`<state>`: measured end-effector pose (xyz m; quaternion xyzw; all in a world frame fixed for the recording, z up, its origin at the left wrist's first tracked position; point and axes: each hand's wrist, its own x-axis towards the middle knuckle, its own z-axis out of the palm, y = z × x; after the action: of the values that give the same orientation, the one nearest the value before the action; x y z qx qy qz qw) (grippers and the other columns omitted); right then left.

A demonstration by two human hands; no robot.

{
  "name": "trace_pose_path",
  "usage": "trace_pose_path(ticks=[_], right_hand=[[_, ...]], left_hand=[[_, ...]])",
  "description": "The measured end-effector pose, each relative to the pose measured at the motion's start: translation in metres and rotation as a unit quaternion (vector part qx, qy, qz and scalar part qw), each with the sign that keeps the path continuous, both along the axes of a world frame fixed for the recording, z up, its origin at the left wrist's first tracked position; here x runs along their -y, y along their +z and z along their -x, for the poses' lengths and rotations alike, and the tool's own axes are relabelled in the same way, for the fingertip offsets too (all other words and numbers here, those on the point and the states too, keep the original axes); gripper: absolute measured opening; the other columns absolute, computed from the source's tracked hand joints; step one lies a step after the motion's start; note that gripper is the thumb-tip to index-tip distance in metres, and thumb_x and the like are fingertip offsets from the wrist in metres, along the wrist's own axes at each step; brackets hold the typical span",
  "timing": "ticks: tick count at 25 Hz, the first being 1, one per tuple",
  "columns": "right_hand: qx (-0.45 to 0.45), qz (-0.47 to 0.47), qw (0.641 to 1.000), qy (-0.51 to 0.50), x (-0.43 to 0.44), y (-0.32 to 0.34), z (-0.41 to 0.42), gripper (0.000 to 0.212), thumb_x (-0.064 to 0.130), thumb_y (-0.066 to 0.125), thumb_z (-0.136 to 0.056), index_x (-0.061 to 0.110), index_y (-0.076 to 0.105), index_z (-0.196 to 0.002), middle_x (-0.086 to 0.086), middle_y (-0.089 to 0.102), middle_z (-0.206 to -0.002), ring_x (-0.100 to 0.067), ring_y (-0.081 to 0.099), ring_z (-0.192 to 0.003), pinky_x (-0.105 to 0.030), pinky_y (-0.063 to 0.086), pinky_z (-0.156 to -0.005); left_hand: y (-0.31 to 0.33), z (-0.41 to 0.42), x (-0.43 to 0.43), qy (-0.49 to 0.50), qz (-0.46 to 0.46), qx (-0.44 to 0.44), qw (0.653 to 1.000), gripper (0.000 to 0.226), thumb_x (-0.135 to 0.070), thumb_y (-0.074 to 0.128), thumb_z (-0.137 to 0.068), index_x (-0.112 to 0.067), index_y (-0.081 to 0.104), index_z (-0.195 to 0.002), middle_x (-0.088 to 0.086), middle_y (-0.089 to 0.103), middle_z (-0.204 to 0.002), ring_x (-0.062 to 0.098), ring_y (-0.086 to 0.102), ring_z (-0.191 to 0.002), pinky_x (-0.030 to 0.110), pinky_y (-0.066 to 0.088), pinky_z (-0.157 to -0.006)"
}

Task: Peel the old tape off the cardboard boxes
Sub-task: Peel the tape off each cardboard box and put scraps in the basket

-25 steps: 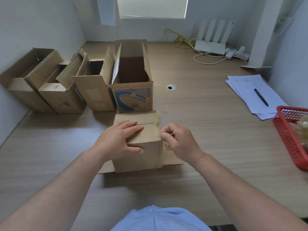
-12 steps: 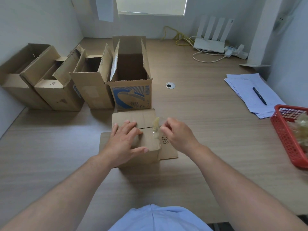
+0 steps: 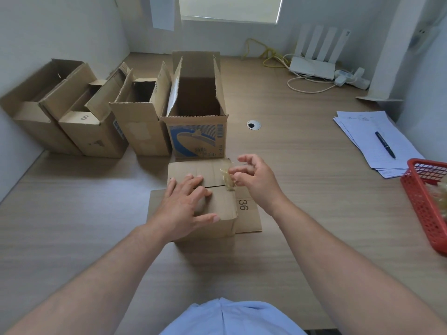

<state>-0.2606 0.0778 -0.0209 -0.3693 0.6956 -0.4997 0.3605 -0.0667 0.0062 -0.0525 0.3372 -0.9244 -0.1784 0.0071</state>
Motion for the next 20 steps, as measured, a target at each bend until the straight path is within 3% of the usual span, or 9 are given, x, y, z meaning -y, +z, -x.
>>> trace_pose_path(ticks=[2,5,8,10,12,14,20], right_hand=[[-0.044,0.007,0.999,-0.013,-0.005,-0.002,0.008,0.036,0.005,0.059,-0.084,0.022,0.048,-0.114,0.007,0.067,-0.09,-0.01,0.061,-0.088,-0.029,0.049,-0.079],[-0.217,0.036,0.973,-0.074,-0.012,-0.003,0.015,0.02,0.007,0.064,-0.081,0.022,0.059,-0.093,0.005,0.054,-0.085,-0.002,0.05,-0.071,-0.021,0.039,-0.072],[-0.332,0.089,0.939,-0.024,-0.024,-0.01,0.007,0.007,0.01,0.07,-0.08,0.013,0.065,-0.085,0.0,0.058,-0.083,-0.011,0.053,-0.07,-0.025,0.044,-0.067],[-0.399,0.078,0.911,0.066,-0.027,-0.017,-0.001,0.017,0.011,0.072,-0.08,0.008,0.069,-0.097,-0.006,0.063,-0.09,-0.02,0.059,-0.078,-0.033,0.051,-0.07],[-0.416,0.049,0.902,0.104,-0.021,-0.021,-0.004,0.029,0.011,0.071,-0.08,0.004,0.066,-0.108,-0.011,0.062,-0.098,-0.026,0.059,-0.088,-0.04,0.053,-0.076],[-0.409,0.026,0.909,0.079,-0.012,-0.022,-0.008,0.032,0.011,0.069,-0.081,0.004,0.063,-0.111,-0.013,0.06,-0.101,-0.028,0.057,-0.093,-0.042,0.05,-0.08],[-0.413,-0.053,0.909,0.024,0.012,-0.012,-0.015,0.02,0.011,0.059,-0.088,0.005,0.067,-0.105,-0.013,0.065,-0.104,-0.029,0.056,-0.1,-0.036,0.041,-0.086]], left_hand=[[0.0,0.0,0.0,0.002,0.002,0.0,1.0,0.067,-0.076,0.044,-0.078,-0.037,0.043,-0.133,-0.007,0.013,-0.159,0.011,-0.005,-0.147,0.035,-0.017,-0.113],[0.002,0.0,0.0,0.005,0.004,0.007,1.0,0.068,-0.077,0.042,-0.078,-0.038,0.042,-0.133,-0.007,0.012,-0.159,0.011,-0.006,-0.147,0.036,-0.018,-0.113],[0.004,-0.002,-0.002,0.006,0.007,0.024,1.0,0.079,-0.085,0.028,-0.07,-0.042,0.04,-0.135,-0.009,0.01,-0.16,0.009,-0.008,-0.147,0.046,-0.015,-0.115],[0.005,-0.003,-0.001,0.008,-0.003,0.033,0.999,0.084,-0.089,0.031,-0.064,-0.045,0.037,-0.135,-0.013,0.006,-0.16,0.007,-0.01,-0.146,0.056,-0.007,-0.115],[0.005,-0.003,0.0,0.006,-0.023,0.037,0.999,0.083,-0.087,0.044,-0.065,-0.047,0.034,-0.137,-0.015,0.002,-0.159,0.005,-0.012,-0.145,0.06,0.004,-0.115],[0.004,-0.004,0.002,-0.003,-0.037,0.032,0.999,0.082,-0.081,0.054,-0.068,-0.047,0.031,-0.14,-0.015,0.001,-0.159,0.005,-0.013,-0.144,0.057,0.01,-0.116],[0.001,-0.005,0.008,-0.026,-0.021,0.015,0.999,0.079,-0.073,0.058,-0.073,-0.045,0.03,-0.142,-0.013,0.003,-0.16,0.008,-0.011,-0.145,0.055,0.012,-0.116]])
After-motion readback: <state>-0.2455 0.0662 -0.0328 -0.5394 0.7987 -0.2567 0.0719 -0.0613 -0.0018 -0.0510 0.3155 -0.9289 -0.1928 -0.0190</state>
